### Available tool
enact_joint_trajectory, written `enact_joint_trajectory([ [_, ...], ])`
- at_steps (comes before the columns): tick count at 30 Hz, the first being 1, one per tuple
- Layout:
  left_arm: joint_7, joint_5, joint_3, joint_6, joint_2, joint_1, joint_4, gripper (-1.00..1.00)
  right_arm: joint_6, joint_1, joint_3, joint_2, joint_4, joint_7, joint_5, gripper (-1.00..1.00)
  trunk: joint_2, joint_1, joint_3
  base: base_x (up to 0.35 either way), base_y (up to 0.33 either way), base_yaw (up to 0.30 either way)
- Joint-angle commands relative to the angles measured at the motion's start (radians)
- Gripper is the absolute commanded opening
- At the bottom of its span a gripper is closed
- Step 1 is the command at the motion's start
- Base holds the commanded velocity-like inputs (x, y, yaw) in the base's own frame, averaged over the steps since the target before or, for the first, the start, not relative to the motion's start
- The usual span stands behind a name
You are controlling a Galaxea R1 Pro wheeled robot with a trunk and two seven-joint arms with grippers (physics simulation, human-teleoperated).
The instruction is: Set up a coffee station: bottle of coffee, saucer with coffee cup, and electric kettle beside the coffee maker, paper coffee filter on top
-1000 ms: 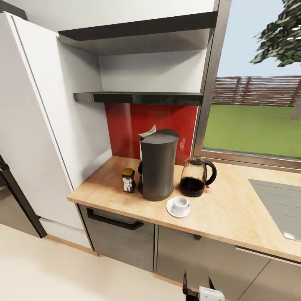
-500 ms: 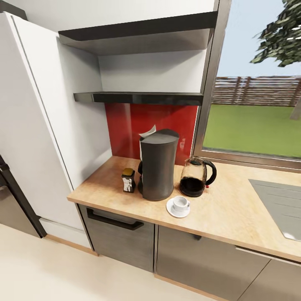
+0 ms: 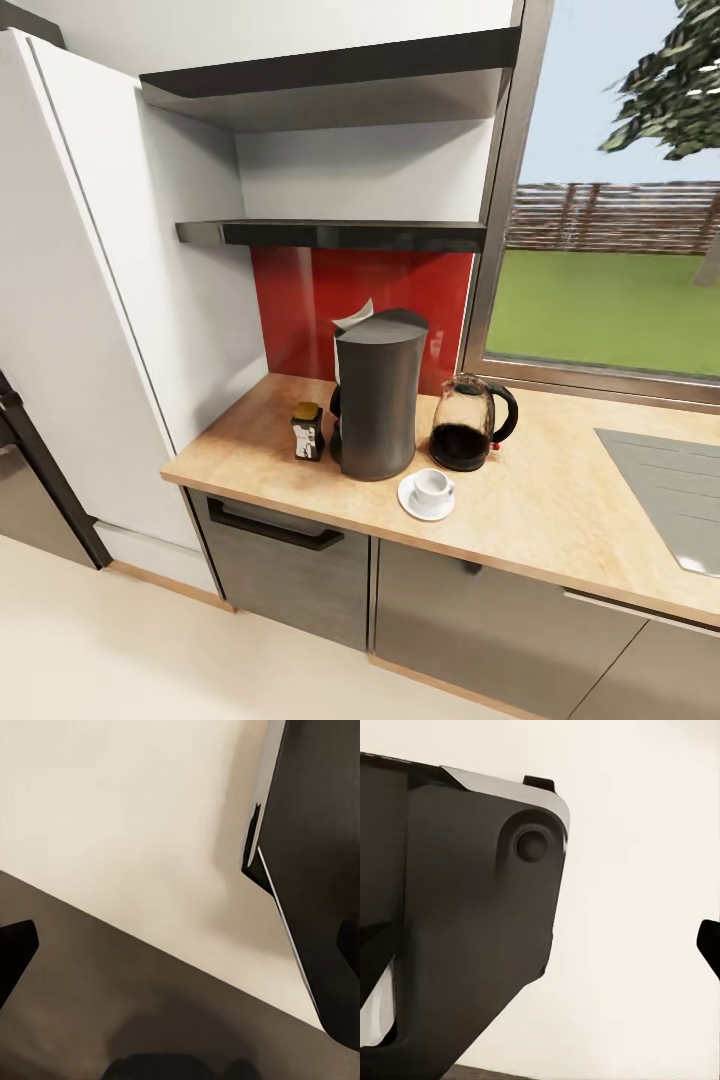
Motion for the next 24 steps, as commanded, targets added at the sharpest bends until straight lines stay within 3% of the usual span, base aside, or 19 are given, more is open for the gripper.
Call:
enact_joint_trajectory([
  [1, 0.001, -0.010, 0.008, -0.004, 0.000, 0.000, 0.000, 1.00, 0.011, 0.000, -0.003, 0.001, -0.002, -0.003, 0.010, 1.00, -0.002, 0.001, -0.002, 0.000, 0.000, 0.000],
  [24, 0.000, -0.010, 0.006, -0.007, 0.002, 0.001, 0.000, 1.00, 0.019, 0.016, -0.003, -0.001, -0.002, -0.007, 0.012, 1.00, -0.002, 0.001, -0.002, 0.000, 0.000, 0.000],
])
